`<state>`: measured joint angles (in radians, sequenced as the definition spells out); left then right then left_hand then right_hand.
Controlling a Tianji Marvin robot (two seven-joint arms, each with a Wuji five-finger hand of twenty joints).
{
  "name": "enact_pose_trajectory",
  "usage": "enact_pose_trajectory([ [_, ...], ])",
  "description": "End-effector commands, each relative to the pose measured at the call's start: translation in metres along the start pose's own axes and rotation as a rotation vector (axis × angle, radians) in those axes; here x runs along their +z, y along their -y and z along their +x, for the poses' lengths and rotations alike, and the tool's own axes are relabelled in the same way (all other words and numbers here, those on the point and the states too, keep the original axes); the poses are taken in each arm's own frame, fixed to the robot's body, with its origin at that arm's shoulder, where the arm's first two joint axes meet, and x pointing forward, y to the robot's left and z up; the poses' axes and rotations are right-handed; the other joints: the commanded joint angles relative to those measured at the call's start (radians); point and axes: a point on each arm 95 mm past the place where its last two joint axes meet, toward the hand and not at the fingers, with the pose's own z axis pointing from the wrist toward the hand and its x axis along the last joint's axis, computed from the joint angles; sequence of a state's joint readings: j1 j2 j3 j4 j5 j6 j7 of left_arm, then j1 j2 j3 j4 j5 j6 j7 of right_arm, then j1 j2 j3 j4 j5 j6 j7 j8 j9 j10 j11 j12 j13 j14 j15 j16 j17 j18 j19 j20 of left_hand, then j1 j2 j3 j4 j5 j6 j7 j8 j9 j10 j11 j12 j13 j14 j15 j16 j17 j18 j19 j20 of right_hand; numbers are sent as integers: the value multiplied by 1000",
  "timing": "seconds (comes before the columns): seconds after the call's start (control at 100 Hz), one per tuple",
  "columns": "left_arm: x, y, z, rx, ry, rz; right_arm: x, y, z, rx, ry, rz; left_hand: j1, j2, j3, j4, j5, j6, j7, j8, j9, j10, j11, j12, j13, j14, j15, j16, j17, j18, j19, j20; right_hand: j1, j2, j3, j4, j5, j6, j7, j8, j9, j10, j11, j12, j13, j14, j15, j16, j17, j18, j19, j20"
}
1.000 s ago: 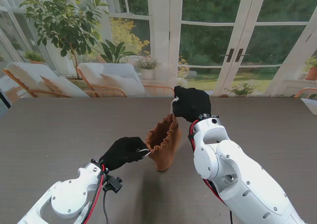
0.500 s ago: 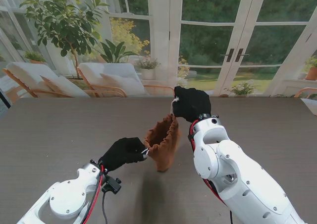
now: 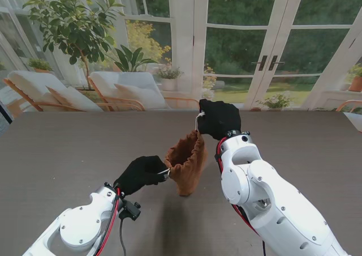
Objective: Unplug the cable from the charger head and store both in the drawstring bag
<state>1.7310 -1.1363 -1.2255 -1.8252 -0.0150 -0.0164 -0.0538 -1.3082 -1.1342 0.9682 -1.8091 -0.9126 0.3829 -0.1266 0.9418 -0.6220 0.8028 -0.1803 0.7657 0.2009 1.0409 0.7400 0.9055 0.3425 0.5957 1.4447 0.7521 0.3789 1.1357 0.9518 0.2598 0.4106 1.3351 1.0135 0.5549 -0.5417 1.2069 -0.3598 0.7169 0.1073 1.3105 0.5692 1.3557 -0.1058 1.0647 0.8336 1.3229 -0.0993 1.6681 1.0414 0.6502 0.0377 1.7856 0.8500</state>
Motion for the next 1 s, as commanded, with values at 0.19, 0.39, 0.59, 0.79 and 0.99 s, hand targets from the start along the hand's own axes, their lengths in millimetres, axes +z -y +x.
enact_pose_trajectory([
  [0.19,0,-4,0,-24,-16,18,-1,3,2,8,-5,12,127,58,-8,22,37,-138,5,-8,29,-21,-13,33,29,-4,37,-9,6,-16,23,-4,30,12,24,4,3,14,6,24,92,105,12,19,2,-169,63,3,526,-16,90,-33],
  [0.39,1,-3,1,-49,-36,32,-1,2,1,4,-7,14,135,48,-9,27,80,-139,-20,-17,27,-12,-17,37,26,1,35,-8,-1,-12,22,-3,30,11,25,4,4,13,7,24,92,105,11,20,2,-171,63,2,526,-16,89,-33],
  [0.59,0,-2,2,-82,-55,57,0,1,-1,2,-25,24,97,-8,80,13,146,-125,-54,13,38,-8,-12,36,34,10,37,-8,7,5,25,7,28,8,27,4,5,6,7,24,92,103,11,21,2,-171,63,3,526,-17,89,-33],
  [0.79,-2,0,2,-123,-71,88,3,1,-7,0,-68,49,82,-20,136,-14,176,-98,-27,86,81,-10,-35,2,71,33,17,-22,44,35,30,6,15,0,39,1,11,-26,6,28,91,94,8,24,2,-176,61,2,526,-24,86,-34],
  [0.99,-4,5,1,-138,-77,113,7,0,-12,-14,-102,70,70,-29,144,-15,213,-54,-53,68,194,-33,-105,-65,183,22,-41,-65,147,37,62,-100,5,-4,48,-3,13,-42,5,32,90,87,9,29,2,-181,59,2,526,-25,86,-34],
])
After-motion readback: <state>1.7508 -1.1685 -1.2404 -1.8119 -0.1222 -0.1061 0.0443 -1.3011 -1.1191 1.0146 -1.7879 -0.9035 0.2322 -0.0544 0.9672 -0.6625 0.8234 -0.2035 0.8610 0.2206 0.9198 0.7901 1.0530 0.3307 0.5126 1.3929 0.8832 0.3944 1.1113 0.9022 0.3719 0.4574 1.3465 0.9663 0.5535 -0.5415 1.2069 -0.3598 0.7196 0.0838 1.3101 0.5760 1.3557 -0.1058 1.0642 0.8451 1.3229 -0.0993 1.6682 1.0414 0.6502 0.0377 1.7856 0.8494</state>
